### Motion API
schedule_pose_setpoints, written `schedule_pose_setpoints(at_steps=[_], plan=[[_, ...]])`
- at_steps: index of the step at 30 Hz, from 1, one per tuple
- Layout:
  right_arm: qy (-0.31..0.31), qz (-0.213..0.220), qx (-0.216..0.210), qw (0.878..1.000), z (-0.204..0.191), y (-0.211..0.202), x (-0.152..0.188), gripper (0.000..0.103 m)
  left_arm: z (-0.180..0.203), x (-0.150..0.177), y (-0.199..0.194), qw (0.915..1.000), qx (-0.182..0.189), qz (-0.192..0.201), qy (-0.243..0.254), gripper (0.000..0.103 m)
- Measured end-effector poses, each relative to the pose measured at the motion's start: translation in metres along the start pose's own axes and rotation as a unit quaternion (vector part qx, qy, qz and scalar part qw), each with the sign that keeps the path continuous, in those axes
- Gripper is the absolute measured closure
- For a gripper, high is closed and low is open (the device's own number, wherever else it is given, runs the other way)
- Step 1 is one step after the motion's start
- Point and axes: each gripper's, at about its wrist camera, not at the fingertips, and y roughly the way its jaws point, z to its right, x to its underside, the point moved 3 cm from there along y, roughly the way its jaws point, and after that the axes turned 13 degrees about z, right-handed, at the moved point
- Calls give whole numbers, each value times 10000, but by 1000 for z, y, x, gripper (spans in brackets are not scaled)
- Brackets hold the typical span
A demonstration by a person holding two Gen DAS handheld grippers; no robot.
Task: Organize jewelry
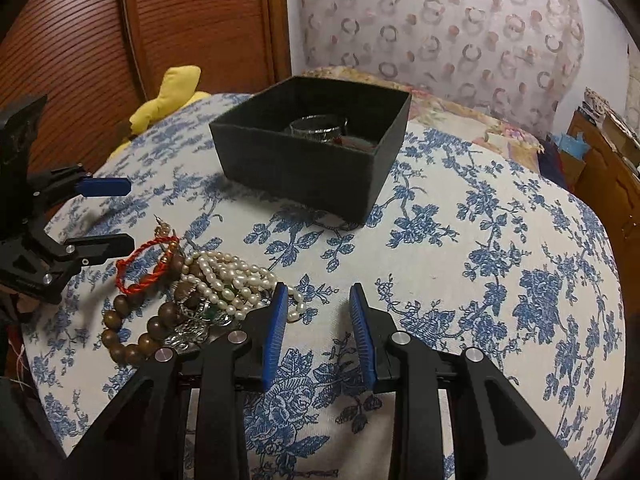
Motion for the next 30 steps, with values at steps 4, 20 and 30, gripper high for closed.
schedule_pose_setpoints(at_steps=[4,20,30], plan=[[-154,-64,40,9999,-6,5,0,73,0,3,2,10000,11,-90,-6,23],[72,588,460,9972,17,-40,1,98,-4,7,10,9995,-104,-310,-21,20],[232,1366,895,9863,32,-98,-14,98,-3,7,10,9994,-135,-318,-17,18]])
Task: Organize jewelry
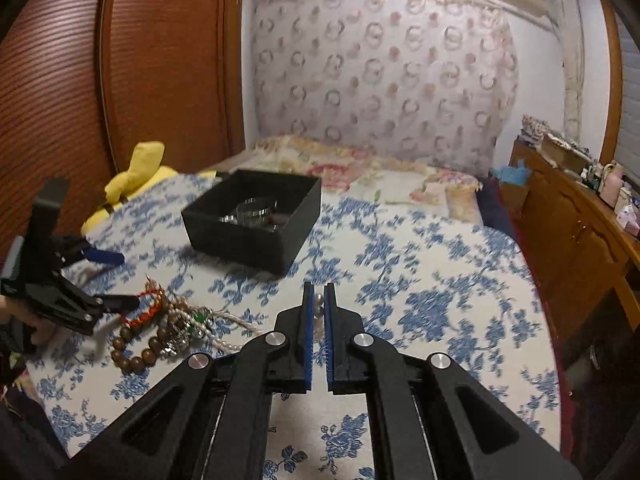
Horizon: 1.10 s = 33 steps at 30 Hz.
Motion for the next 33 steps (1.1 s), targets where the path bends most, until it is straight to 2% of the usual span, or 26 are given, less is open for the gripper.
schedule_pose_setpoints(at_steps=[3,9,10,12,15,18,26,31,33], plan=[[12,76,-41,10000,1,-8,-6,98,-6,-2,-7,9998,-65,144,-121,18],[-18,75,-104,9999,-3,-12,-8,98,2,2,-34,9985,279,394,-271,20],[-19,83,-110,9999,-4,-13,-8,98,8,4,-39,9983,379,408,-188,24],[0,99,-146,9998,-6,-13,-9,98,18,6,-40,9982,477,364,-20,38],[-6,135,-183,9997,-10,-15,-12,98,31,11,-39,9980,518,249,250,49],[-5,161,-232,9996,-12,-16,-14,98,35,14,-32,9983,417,129,382,57],[-34,173,-294,9994,-18,-16,-18,98,40,7,-17,9978,367,62,555,62],[-79,170,-344,9992,-24,-16,-20,98,43,5,-15,9971,566,124,500,82],[-97,162,-365,9992,-25,-15,-20,97,44,5,-15,9970,597,139,472,94]])
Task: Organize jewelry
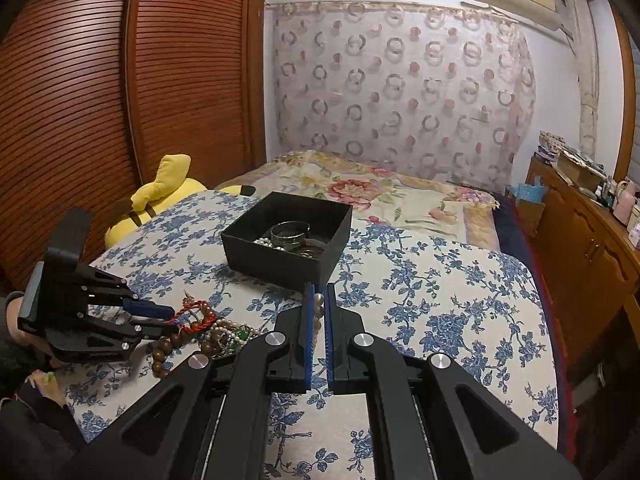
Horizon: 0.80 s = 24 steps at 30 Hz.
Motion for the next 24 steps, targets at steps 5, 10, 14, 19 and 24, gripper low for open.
schedule_pose_setpoints(at_steps=[5,10,14,19,24], plan=[[-34,0,-37,10000,-3,0,-3,98,-4,-3,-3,9999,32,80,-143,100],[-99,123,-74,9998,-6,-4,-16,98,-10,-22,-20,9986,-29,438,-303,100],[-160,262,-105,9995,-10,-7,-32,98,-15,-39,-31,9969,-95,686,-372,100],[-232,438,-137,9987,-13,-8,-54,98,-17,-59,-41,9948,-162,932,-377,100],[-245,567,-166,9980,-13,-7,-72,98,-20,-74,-45,9930,-235,1079,-416,100]])
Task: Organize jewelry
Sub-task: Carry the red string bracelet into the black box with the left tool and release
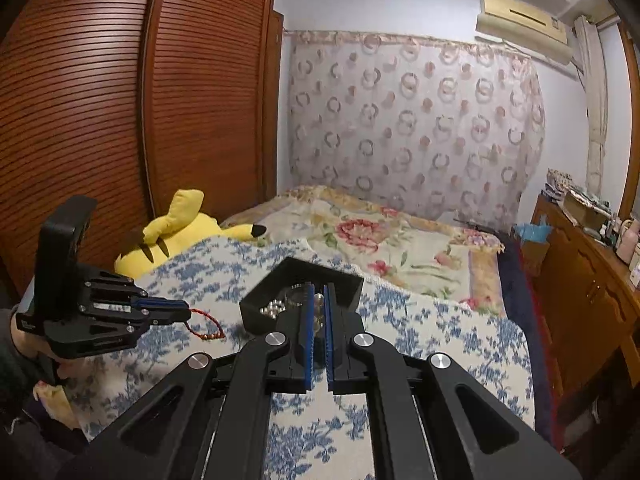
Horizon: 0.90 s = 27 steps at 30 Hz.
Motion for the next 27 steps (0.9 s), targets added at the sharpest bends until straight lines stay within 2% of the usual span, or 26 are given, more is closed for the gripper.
schedule_pose_setpoints(at_steps=[13,27], plan=[[-47,331,103,9994,9,12,-42,98,-9,-15,6,9997,-119,154,-153,100],[-273,535,192,9980,12,45,-89,98,-19,-30,19,9994,-240,214,-157,100]])
